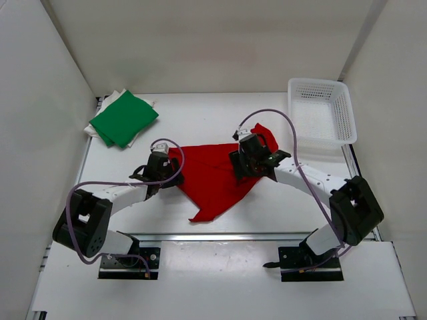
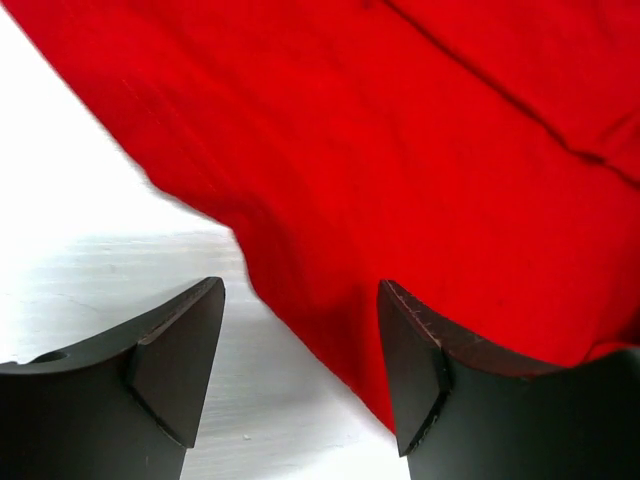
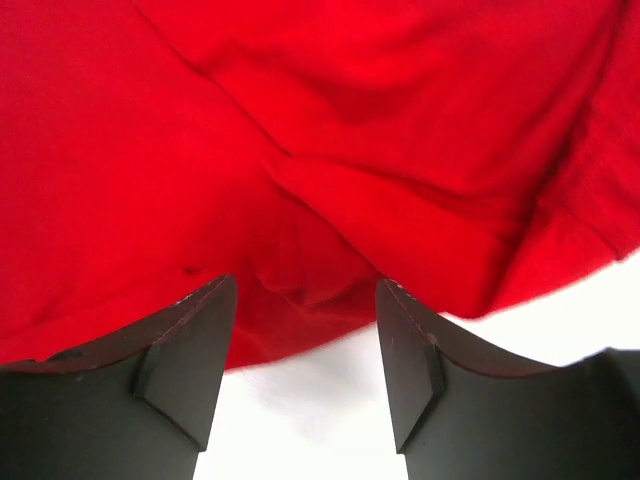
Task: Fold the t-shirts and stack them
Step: Flatten out the tshirt
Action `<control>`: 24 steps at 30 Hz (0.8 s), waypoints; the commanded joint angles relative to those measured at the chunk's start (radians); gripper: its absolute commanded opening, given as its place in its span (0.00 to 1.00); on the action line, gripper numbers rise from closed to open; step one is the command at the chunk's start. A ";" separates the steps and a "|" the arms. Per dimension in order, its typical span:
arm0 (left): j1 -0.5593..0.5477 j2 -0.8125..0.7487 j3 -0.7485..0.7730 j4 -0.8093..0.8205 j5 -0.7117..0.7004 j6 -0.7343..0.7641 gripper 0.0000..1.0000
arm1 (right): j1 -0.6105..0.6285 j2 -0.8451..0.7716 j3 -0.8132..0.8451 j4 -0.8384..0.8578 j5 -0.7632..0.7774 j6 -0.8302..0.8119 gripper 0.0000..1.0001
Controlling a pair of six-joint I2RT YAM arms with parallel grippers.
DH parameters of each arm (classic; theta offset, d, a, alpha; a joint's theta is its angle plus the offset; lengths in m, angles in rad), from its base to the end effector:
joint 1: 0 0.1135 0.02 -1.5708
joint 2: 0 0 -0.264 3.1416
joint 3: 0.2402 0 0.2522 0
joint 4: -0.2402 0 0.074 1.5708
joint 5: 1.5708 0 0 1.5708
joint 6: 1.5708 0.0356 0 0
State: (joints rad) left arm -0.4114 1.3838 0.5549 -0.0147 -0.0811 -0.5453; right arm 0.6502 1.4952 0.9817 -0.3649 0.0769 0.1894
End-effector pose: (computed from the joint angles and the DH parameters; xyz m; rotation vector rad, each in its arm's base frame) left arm 0.2335 -0.0987 0.1511 -0.2007 2.4311 -0.3394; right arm 0.2506 0.1872 0.2244 -0.5297 2.4079 0.2758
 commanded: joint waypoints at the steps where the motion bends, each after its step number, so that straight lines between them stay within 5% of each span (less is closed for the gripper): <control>1: 0.019 -0.060 -0.002 0.035 -0.040 -0.015 0.73 | 0.023 0.008 0.021 0.129 0.030 -0.025 0.55; 4: 0.075 -0.117 0.003 0.036 -0.025 -0.015 0.74 | 0.000 0.068 0.055 0.138 0.010 -0.042 0.47; 18: 0.243 -0.005 0.115 0.067 0.115 -0.093 0.69 | 0.009 0.273 0.209 0.020 0.087 -0.136 0.46; 24: 0.279 0.087 0.204 0.029 0.040 -0.085 0.67 | -0.001 0.281 0.215 0.029 0.047 -0.134 0.17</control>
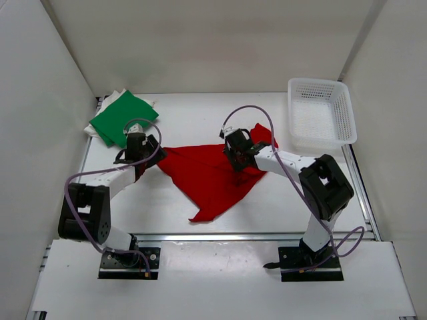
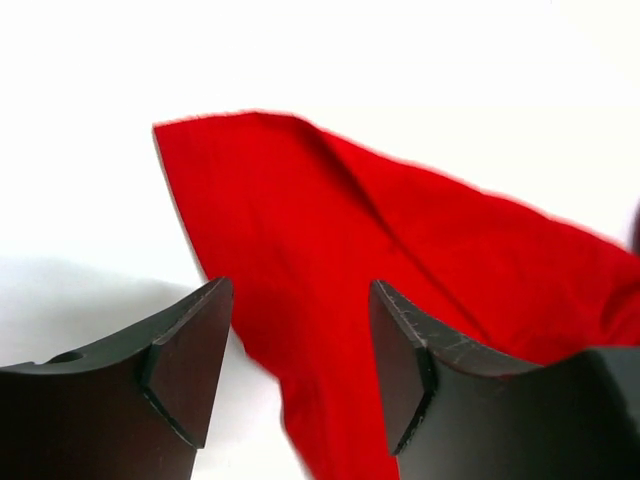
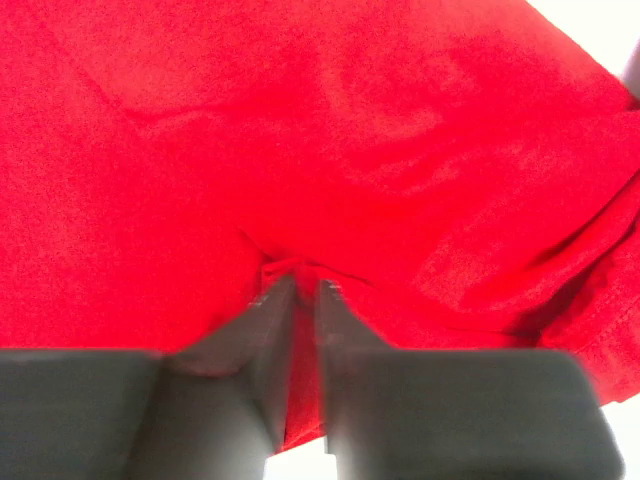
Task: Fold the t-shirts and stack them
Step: Flatten out the tshirt
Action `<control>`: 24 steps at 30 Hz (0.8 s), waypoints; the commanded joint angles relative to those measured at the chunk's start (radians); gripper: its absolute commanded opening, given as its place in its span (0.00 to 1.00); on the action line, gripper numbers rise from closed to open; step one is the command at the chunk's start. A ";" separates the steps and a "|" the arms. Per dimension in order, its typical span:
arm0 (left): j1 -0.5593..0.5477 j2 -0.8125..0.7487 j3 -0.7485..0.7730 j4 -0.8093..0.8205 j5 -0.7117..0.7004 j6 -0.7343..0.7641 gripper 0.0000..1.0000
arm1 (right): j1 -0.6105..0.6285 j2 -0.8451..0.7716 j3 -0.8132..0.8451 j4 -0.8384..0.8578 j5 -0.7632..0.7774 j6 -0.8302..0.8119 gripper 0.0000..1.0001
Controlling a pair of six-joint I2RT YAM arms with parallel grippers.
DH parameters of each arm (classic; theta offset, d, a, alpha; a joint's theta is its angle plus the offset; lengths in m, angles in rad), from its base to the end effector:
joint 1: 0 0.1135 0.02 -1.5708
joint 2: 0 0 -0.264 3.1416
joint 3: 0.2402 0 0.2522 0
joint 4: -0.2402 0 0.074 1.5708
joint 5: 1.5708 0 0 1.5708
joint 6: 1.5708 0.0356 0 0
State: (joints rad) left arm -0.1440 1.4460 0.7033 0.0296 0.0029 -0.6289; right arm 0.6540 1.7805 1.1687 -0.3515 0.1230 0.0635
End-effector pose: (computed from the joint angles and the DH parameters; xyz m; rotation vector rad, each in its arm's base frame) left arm 0.2880 -0.0419 0.1823 -0.5548 2.2498 -0.4024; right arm 0.2982 0.2231 0.1904 -0.6889 2.4328 0.1324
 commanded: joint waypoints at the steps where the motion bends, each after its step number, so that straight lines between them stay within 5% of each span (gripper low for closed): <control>1: 0.015 0.042 0.083 -0.020 -0.056 0.006 0.66 | -0.013 -0.006 0.026 0.016 0.000 -0.005 0.10; 4: 0.037 0.106 0.146 -0.068 -0.060 0.015 0.64 | -0.016 -0.015 0.026 0.006 0.001 0.001 0.00; 12: 0.032 0.272 0.285 -0.174 -0.194 0.086 0.65 | -0.042 -0.177 -0.063 0.100 -0.009 0.088 0.00; 18: 0.050 0.341 0.380 -0.233 -0.262 0.092 0.53 | -0.034 -0.240 -0.109 0.134 -0.006 0.113 0.00; 24: 0.037 0.398 0.470 -0.313 -0.274 0.129 0.56 | -0.039 -0.283 -0.129 0.155 -0.029 0.122 0.00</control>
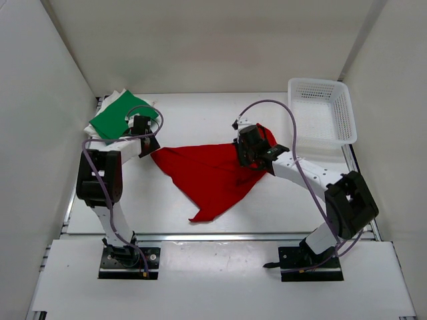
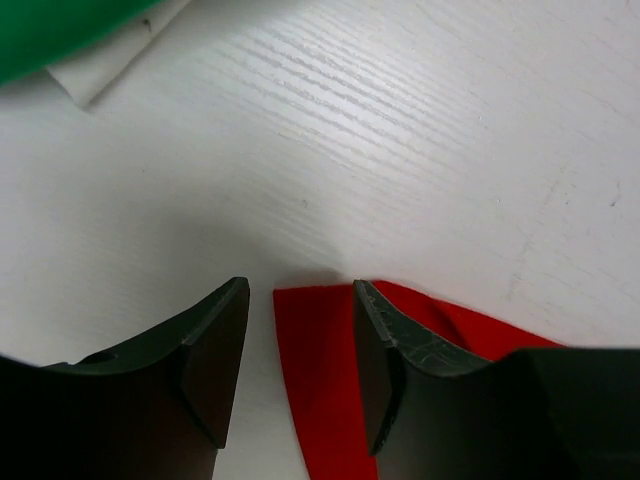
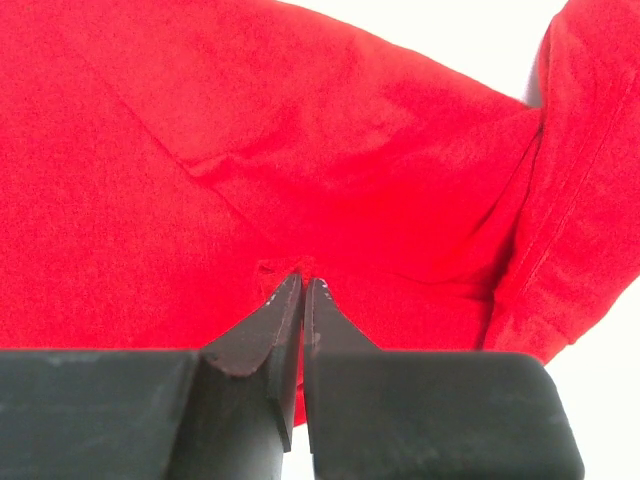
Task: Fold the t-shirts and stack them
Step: Flatten out the tshirt
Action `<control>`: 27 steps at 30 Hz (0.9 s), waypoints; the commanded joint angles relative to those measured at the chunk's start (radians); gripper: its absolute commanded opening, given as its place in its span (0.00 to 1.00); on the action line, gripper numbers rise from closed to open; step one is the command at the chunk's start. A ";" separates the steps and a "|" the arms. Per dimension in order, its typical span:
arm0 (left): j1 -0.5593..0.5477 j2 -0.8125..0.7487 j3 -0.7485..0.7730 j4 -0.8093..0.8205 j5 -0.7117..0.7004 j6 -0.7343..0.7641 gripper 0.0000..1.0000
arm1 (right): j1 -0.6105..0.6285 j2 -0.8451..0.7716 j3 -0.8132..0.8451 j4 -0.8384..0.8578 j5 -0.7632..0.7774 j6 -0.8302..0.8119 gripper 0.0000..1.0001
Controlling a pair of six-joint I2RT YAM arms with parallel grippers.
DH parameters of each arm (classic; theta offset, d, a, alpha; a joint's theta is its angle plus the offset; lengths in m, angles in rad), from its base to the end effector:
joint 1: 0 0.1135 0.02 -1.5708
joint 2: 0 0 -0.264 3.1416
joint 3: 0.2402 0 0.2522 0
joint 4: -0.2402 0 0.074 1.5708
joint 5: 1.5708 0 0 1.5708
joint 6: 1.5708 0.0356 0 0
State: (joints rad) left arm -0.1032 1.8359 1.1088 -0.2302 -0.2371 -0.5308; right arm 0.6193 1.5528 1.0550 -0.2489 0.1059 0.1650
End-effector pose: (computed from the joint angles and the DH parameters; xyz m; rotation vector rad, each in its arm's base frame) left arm 0.3735 -0.0303 0.1615 -0.6196 2.4114 0.0359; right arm 0.2786 0.1940 0.2389 -0.4716 2.2800 0.2748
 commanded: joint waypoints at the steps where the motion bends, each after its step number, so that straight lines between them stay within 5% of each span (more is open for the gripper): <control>1: -0.006 0.017 0.072 -0.082 -0.036 0.034 0.57 | -0.013 -0.059 -0.016 0.051 -0.014 0.027 0.00; 11: -0.021 0.100 0.180 -0.195 -0.027 0.080 0.42 | -0.021 -0.181 -0.053 0.088 -0.002 0.044 0.00; 15: -0.036 0.103 0.181 -0.208 -0.022 0.084 0.48 | -0.023 -0.212 -0.067 0.103 -0.017 0.056 0.00; 24: -0.061 0.085 0.149 -0.178 -0.025 0.061 0.00 | -0.029 -0.263 -0.082 0.109 -0.015 0.061 0.00; 27: -0.053 0.049 0.109 -0.138 0.015 0.061 0.00 | -0.046 -0.263 -0.078 0.112 -0.017 0.074 0.00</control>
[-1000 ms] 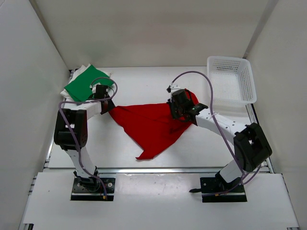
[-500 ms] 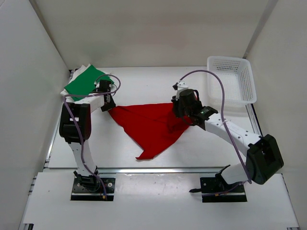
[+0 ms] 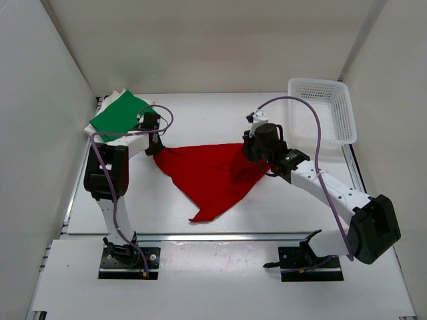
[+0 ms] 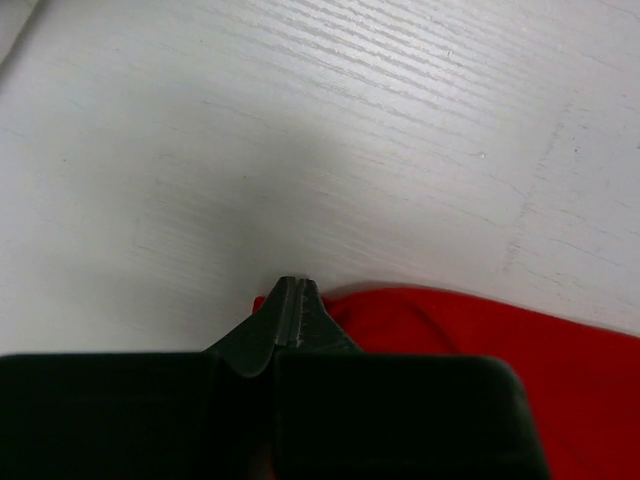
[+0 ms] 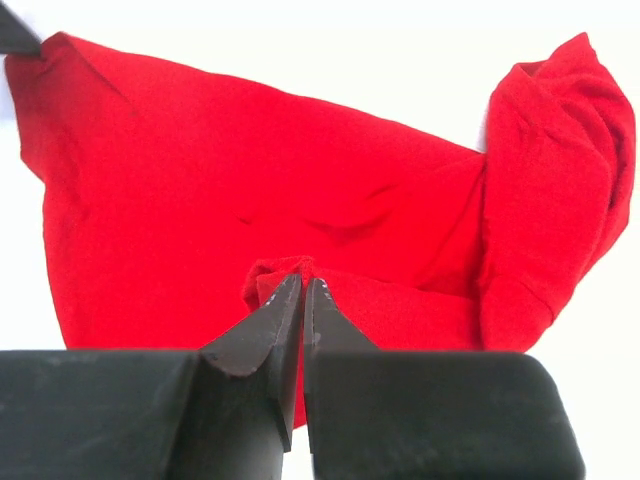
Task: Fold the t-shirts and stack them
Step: Flatten out the tshirt
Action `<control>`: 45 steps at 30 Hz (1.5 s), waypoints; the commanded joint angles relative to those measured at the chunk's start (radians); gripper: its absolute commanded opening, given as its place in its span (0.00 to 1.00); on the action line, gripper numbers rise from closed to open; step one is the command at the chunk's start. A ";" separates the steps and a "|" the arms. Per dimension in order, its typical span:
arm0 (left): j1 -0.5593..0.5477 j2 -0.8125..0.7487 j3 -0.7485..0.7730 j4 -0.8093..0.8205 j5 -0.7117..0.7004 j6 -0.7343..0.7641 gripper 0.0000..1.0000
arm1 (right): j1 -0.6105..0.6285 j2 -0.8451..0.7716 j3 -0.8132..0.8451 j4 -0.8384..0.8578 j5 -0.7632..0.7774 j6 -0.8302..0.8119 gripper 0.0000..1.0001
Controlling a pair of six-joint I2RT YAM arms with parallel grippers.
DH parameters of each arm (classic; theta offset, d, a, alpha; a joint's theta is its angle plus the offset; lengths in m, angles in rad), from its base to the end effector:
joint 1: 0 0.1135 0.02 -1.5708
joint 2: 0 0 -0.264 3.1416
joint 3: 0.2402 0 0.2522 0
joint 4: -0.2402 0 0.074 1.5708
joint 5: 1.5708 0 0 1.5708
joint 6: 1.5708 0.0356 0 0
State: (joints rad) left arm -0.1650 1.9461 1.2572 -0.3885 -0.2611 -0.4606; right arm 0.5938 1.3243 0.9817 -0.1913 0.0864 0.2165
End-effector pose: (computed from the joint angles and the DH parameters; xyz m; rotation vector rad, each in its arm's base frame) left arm 0.3915 -0.0559 0.1543 -0.4665 2.5512 0.1229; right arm 0.2509 0.1657 0.2880 -0.3473 2.0988 0.3937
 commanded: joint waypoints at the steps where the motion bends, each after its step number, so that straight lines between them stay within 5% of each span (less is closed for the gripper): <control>1: 0.001 -0.081 -0.044 0.026 0.037 -0.004 0.00 | -0.026 -0.037 -0.002 0.049 0.000 0.026 0.00; 10: -0.024 -0.278 0.134 -0.045 0.115 0.043 0.00 | -0.120 -0.129 0.095 0.018 0.004 0.069 0.00; 18: -0.002 -0.521 0.329 -0.135 0.250 0.022 0.00 | -0.034 -0.200 0.447 -0.161 0.241 -0.043 0.00; 23: 0.048 -0.667 0.407 -0.167 0.277 0.016 0.00 | 0.239 -0.160 0.767 -0.237 0.542 -0.247 0.00; 26: 0.064 -0.755 0.441 -0.185 0.269 0.025 0.00 | 0.642 -0.131 0.899 -0.095 0.827 -0.591 0.00; 27: 0.064 -0.769 0.453 -0.190 0.263 0.033 0.00 | 0.725 -0.135 0.882 0.138 0.961 -0.712 0.00; 28: 0.061 -0.783 0.470 -0.197 0.232 0.040 0.00 | 0.862 -0.140 0.815 0.490 1.037 -1.010 0.00; 29: 0.059 -0.791 0.482 -0.200 0.224 0.036 0.00 | 0.906 -0.116 0.819 0.613 1.047 -1.171 0.00; 30: 0.058 -0.800 0.490 -0.204 0.223 0.037 0.00 | 0.891 -0.075 0.869 0.549 1.046 -1.148 0.00; 32: 0.049 -0.800 0.492 -0.207 0.200 0.053 0.00 | 0.728 0.018 1.111 0.024 0.893 -0.789 0.00; 33: 0.048 -0.805 0.481 -0.201 0.186 0.048 0.00 | 0.663 0.029 1.155 -0.108 0.816 -0.675 0.00; 37: 0.091 -0.808 0.389 -0.184 0.214 0.046 0.00 | 0.303 0.044 1.109 -0.285 0.494 -0.372 0.00; 41: 0.113 -0.790 0.292 -0.135 0.217 0.050 0.00 | -0.102 0.052 0.974 -0.327 -0.005 -0.173 0.00; 45: 0.082 -0.682 0.277 -0.078 0.189 0.047 0.00 | -0.308 0.226 1.017 -0.316 -0.258 -0.117 0.00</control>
State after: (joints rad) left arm -0.0704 1.2068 1.5280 -0.5377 -0.0525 -0.4213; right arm 0.3790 1.4570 1.9549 -0.5129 0.1471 -0.0341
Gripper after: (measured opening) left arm 0.018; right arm 0.017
